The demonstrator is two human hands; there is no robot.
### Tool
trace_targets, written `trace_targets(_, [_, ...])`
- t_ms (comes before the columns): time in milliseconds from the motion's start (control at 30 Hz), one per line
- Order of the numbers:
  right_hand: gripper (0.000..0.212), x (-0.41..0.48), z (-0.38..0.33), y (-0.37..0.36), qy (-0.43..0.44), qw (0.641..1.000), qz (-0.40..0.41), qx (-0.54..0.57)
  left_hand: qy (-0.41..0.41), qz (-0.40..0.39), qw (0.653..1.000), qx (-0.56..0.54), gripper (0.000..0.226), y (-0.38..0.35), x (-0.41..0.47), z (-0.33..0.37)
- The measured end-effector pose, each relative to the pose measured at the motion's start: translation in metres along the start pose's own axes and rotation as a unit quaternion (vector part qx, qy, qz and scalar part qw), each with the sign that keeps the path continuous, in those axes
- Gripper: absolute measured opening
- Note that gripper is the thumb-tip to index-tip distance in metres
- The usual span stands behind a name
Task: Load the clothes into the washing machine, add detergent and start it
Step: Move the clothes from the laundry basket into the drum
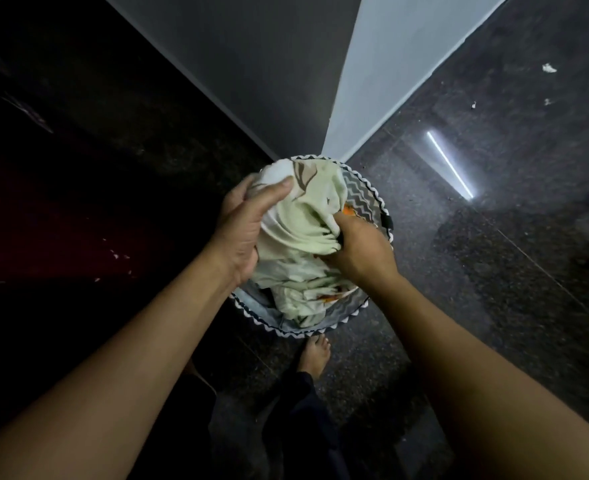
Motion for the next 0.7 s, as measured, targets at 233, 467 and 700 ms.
trace_targets(233, [0.013, -0.025, 0.001, 0.026, -0.136, 0.911, 0.164, 0.354, -0.045, 0.133, 0.975, 0.174, 0.038, 0.043, -0.009, 0.025])
trace_targets(467, [0.018, -0.057, -0.071, 0.112, -0.094, 0.85, 0.228, 0.465, -0.039, 0.003, 0.959, 0.28, 0.11, 0.024, -0.077, 0.046])
trace_targets(700, [0.024, -0.081, -0.167, 0.193, -0.021, 0.742, 0.197, 0.64, -0.097, -0.046, 0.916, 0.388, 0.135, -0.036, -0.157, 0.07])
Point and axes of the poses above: each hand's wrist, its own x-axis towards the middle knuckle, its own y-axis out of the back of the hand, z = x × y, the point moved 4 cm from there along x, towards the middle knuckle, and after that the axes turned 13 degrees about y, right-handed, at the moved point
